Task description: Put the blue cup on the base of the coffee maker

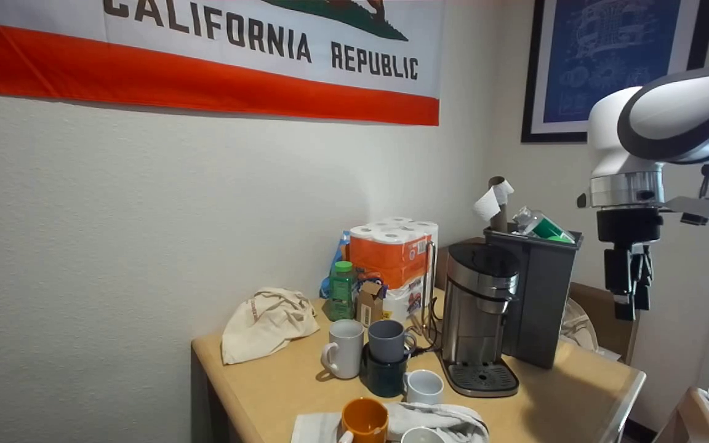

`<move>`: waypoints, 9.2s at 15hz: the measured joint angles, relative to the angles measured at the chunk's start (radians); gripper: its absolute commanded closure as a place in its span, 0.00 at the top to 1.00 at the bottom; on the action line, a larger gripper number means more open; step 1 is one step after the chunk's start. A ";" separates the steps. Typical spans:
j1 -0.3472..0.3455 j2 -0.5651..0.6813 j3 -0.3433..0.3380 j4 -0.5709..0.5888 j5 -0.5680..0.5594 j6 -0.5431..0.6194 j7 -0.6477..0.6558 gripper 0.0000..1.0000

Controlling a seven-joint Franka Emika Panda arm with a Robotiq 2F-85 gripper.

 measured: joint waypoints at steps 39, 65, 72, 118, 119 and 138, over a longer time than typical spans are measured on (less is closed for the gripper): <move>0.304 0.746 0.187 0.194 -0.057 0.730 1.010 0.04; 0.152 0.390 0.160 0.060 -0.073 0.497 1.105 0.03; 0.016 0.279 0.145 -0.110 -0.142 0.528 1.221 0.03; -0.050 0.578 -0.010 -0.084 -0.594 1.048 1.809 0.02; -0.056 0.597 -0.012 -0.078 -0.580 1.077 1.810 0.02; 0.016 0.696 -0.012 -0.023 0.010 1.265 1.561 0.39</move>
